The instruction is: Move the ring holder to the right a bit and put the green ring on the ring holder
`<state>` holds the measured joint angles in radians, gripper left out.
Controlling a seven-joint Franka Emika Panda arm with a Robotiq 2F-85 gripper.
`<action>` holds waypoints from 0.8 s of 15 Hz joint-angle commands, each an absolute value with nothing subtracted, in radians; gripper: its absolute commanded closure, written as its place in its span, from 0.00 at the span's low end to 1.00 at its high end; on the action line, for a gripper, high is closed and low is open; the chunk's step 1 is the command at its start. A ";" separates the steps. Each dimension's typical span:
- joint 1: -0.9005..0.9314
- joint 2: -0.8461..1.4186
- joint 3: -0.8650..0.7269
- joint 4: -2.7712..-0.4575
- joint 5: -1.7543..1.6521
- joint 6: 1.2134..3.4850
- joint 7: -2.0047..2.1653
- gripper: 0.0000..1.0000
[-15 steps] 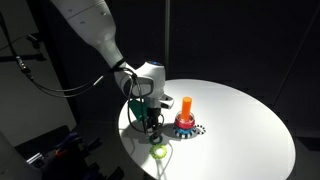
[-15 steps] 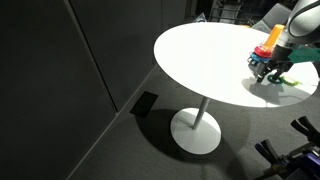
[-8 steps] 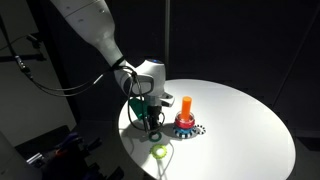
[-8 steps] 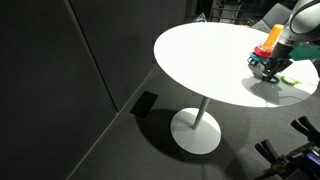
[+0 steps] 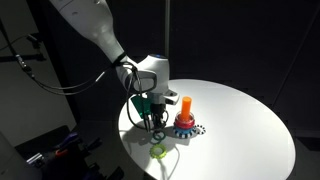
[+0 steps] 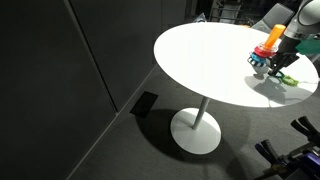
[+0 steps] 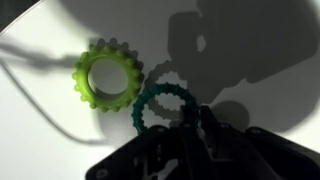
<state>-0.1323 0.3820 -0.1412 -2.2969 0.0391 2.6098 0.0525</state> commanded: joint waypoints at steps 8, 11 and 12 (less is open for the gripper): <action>-0.130 0.203 -0.181 -2.279 -0.004 2.458 0.089 0.94; -0.133 0.165 -0.187 -2.266 -0.017 2.434 0.104 0.94; -0.136 0.152 -0.188 -2.259 -0.018 2.423 0.109 0.94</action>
<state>-0.1321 0.1998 -0.1800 -2.2757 0.0080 2.4746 0.0733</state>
